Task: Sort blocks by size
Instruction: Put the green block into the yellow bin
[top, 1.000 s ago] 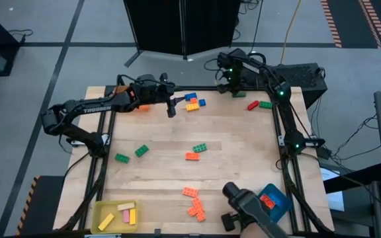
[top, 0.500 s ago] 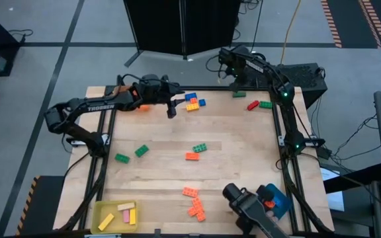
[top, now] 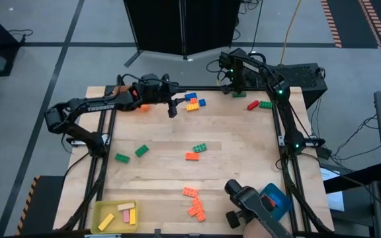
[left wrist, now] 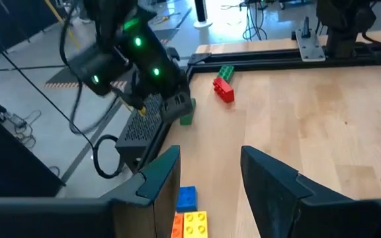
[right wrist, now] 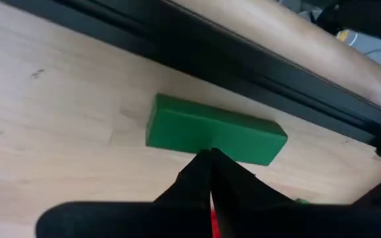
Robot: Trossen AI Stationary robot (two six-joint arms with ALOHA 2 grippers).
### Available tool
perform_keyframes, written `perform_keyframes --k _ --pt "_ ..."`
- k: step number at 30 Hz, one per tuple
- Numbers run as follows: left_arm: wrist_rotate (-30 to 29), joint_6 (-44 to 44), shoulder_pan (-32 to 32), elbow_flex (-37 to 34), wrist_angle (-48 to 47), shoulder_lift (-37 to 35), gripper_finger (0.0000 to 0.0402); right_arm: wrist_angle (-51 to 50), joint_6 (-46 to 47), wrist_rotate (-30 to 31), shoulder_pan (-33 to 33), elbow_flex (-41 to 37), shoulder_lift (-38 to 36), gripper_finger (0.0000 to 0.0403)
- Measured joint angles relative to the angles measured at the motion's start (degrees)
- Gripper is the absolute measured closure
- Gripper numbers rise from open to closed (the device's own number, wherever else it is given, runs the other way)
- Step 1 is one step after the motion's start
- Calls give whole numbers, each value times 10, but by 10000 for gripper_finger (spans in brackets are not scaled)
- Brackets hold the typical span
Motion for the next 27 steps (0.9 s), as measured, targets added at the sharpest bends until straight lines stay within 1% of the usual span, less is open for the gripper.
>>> perform_keyframes --k 2,8,20,27 --pt "0 1 0 4 1 0 240 1 3 0 -1 4 2 402" --pt "0 1 0 8 2 0 240 -6 16 -26 -4 6 0 402" --pt "0 1 0 8 5 0 240 20 79 -27 -14 6 0 403" --pt "0 2 0 8 15 0 240 26 105 -55 -6 9 3 403"
